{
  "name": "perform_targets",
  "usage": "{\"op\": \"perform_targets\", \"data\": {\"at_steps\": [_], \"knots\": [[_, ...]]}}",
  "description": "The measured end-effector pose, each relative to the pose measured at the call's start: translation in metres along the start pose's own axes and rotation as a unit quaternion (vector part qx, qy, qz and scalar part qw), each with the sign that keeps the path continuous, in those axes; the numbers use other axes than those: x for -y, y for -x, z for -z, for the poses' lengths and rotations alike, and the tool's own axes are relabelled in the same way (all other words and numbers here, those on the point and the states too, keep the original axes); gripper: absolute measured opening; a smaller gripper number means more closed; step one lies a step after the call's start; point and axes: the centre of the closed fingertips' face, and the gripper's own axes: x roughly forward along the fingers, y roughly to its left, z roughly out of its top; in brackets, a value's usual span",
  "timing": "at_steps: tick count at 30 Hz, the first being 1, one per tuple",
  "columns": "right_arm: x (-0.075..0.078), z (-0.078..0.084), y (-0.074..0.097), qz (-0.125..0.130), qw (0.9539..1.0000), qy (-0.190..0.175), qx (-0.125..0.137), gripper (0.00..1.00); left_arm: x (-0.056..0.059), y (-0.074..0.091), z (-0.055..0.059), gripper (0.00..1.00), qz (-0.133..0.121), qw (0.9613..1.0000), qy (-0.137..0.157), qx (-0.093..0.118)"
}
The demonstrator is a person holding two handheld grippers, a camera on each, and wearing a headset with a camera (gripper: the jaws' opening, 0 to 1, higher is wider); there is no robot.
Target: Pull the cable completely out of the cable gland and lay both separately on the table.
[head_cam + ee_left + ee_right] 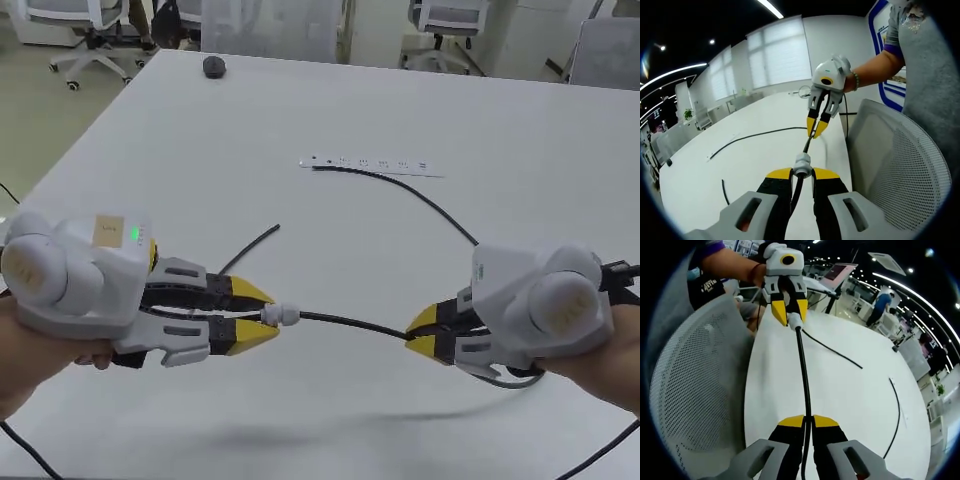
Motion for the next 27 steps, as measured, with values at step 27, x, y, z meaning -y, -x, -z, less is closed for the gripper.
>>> {"op": "perform_targets", "data": {"at_steps": [27], "knots": [[-0.024, -0.100, -0.013, -0.027, 0.9949, 0.048, 0.084, 0.00, 0.011, -0.012, -0.007, 0.15, 0.017, 0.9998, -0.010, -0.001]]}}
